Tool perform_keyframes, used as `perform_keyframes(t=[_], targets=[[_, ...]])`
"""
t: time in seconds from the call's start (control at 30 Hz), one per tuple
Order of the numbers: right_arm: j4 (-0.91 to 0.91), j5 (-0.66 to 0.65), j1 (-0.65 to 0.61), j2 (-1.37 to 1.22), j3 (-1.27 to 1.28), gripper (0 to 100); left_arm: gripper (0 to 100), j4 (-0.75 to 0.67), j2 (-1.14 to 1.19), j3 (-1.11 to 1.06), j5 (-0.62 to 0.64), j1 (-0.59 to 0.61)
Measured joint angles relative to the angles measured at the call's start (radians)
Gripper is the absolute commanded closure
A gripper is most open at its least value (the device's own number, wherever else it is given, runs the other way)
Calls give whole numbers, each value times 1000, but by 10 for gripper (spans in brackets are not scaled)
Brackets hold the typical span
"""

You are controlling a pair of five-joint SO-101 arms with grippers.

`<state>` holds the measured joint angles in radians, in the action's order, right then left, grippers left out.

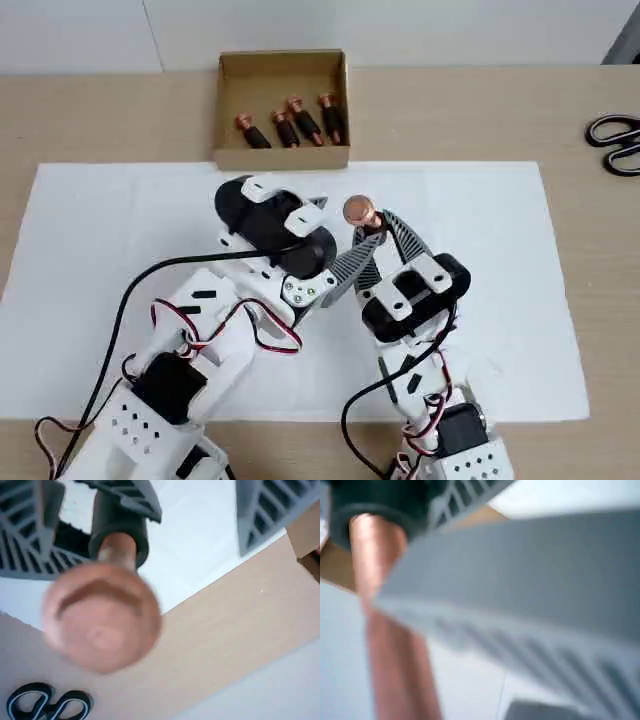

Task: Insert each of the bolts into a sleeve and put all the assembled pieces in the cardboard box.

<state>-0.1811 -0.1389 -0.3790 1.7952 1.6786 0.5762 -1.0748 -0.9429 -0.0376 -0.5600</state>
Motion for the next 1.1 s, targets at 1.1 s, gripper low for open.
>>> perform_keyframes(t=[1.1], targets=[[-80, 190, -68, 0, 0, 995, 823, 0, 0, 2, 0, -2]])
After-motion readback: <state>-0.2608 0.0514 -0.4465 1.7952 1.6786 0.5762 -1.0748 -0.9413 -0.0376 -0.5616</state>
